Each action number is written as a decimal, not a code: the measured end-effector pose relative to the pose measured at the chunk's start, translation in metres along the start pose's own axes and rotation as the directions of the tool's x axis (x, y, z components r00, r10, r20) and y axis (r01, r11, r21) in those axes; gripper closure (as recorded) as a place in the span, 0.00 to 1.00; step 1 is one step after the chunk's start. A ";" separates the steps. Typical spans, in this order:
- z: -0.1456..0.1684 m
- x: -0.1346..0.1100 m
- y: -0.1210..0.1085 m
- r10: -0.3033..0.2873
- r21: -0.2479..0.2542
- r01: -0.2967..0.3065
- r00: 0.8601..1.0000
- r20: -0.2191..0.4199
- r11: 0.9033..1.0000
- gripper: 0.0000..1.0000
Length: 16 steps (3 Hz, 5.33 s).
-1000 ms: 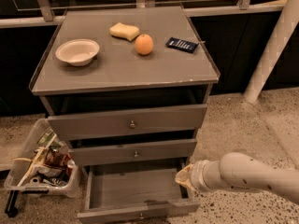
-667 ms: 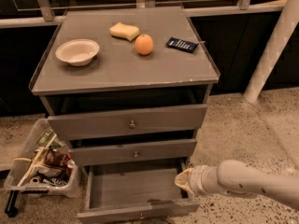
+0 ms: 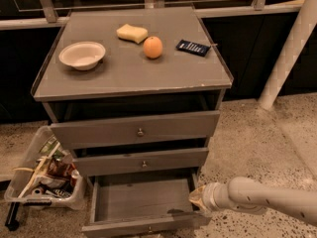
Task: Close bottom drawer
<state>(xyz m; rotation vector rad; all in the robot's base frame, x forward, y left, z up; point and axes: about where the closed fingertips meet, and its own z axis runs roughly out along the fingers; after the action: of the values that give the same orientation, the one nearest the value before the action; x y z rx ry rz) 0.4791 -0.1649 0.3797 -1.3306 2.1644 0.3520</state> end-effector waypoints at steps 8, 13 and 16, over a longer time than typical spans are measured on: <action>0.156 0.144 0.074 -0.176 -0.277 0.162 0.984 -0.030 0.947 1.00; 0.169 0.129 0.082 -0.117 -0.274 0.130 0.991 0.063 0.953 0.82; 0.170 0.129 0.077 -0.115 -0.269 0.128 0.991 0.064 0.955 0.12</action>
Offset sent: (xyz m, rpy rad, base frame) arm -0.0062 0.0044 -0.0835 0.0222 -0.0018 0.0835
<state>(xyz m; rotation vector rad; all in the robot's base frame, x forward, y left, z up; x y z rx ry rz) 0.4228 -0.1385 0.1608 -1.5804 2.0364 0.6443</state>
